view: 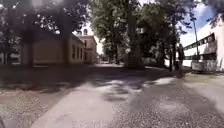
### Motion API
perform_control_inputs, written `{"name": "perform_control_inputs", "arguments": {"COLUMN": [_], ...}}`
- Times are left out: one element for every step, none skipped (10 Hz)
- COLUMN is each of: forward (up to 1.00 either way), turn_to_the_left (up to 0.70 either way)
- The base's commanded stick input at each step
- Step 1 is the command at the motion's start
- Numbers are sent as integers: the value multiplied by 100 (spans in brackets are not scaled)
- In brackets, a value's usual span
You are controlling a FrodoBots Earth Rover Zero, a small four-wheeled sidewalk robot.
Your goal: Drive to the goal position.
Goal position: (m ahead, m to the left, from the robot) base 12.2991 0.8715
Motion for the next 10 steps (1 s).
{"name": "perform_control_inputs", "arguments": {"forward": [70, 70, 70, 70, 70, 70, 70, 70, 70, 70], "turn_to_the_left": [-28, -26, 0, 0, 0, 0, 0, 0, 0, 0]}}
